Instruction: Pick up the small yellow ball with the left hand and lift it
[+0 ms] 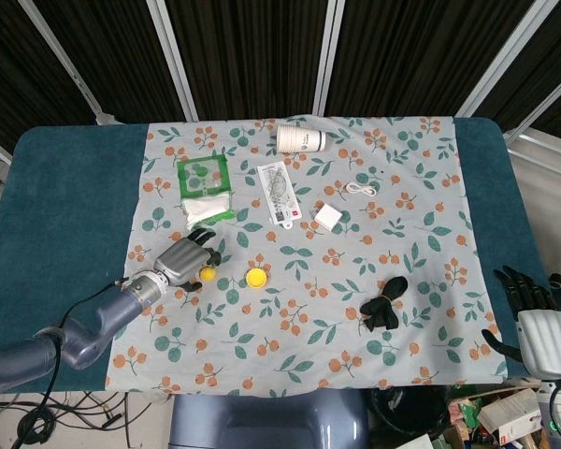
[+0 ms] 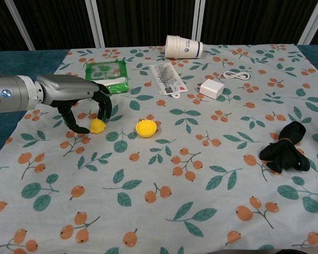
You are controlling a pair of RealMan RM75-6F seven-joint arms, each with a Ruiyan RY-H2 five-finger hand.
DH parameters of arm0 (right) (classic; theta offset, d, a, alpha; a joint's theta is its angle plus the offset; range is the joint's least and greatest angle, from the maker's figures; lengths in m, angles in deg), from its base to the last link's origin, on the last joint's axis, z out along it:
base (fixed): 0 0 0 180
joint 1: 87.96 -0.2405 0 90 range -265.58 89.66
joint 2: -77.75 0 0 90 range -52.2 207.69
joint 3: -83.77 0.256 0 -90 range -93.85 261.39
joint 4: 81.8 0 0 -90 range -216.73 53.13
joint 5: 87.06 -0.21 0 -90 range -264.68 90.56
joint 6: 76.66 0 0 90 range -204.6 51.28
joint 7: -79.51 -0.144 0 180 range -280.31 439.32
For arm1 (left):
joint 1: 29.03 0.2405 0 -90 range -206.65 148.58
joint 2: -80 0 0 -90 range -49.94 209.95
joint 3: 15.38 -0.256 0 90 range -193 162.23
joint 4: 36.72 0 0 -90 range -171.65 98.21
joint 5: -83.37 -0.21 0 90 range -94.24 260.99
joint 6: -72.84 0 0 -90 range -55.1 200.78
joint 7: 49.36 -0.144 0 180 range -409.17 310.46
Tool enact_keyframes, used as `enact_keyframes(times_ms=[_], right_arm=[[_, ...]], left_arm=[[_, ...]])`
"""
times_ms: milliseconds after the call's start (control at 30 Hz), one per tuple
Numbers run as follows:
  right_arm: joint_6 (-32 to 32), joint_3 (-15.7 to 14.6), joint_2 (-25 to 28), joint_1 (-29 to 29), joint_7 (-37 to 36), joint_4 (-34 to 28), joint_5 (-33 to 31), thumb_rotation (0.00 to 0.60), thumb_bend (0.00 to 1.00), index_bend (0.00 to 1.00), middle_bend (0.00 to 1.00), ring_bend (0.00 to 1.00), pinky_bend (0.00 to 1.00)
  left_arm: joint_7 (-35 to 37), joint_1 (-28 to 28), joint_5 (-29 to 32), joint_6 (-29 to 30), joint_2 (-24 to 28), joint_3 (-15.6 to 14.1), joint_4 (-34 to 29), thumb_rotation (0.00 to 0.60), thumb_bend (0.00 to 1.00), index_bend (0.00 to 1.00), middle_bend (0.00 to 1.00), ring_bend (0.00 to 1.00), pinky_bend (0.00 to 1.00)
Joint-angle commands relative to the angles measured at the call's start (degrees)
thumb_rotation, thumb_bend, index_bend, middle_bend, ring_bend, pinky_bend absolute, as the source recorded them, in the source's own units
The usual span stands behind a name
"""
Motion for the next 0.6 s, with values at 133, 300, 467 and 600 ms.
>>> enact_keyframes(times_ms=[133, 300, 467, 600], right_arm=[[0.0, 0.0, 0.0, 0.0, 0.0, -0.1, -0.1, 0.600, 0.08, 0.11, 0.07, 0.11, 0.19], [0.0, 0.2, 0.0, 0.0, 0.0, -0.3, -0.5, 0.600, 0.08, 0.11, 0.07, 0.11, 0.19], [0.2, 0.3, 0.0, 0.1, 0.1, -0.6, -0.9, 0.600, 0.09, 0.11, 0.07, 0.11, 0.19], [0.3, 0.5, 0.0, 0.1, 0.2, -0.9, -1.4, 0.600, 0.09, 0.11, 0.07, 0.11, 0.19]], left_arm=[[0.2, 0.0, -0.3, -0.1, -0.5, -0.3, 0.5, 0.600, 0.28, 0.38, 0.41, 0.03, 0.03], [0.5, -0.2, -0.6, -0.7, -0.8, -0.6, 0.9, 0.600, 0.33, 0.42, 0.43, 0.03, 0.03], [1.5, -0.5, -1.0, -1.4, -0.6, -0.9, 0.8, 0.600, 0.36, 0.46, 0.47, 0.05, 0.05], [1.9, -0.5, -1.2, -1.4, -0.5, -1.0, 0.8, 0.600, 0.38, 0.47, 0.48, 0.06, 0.05]])
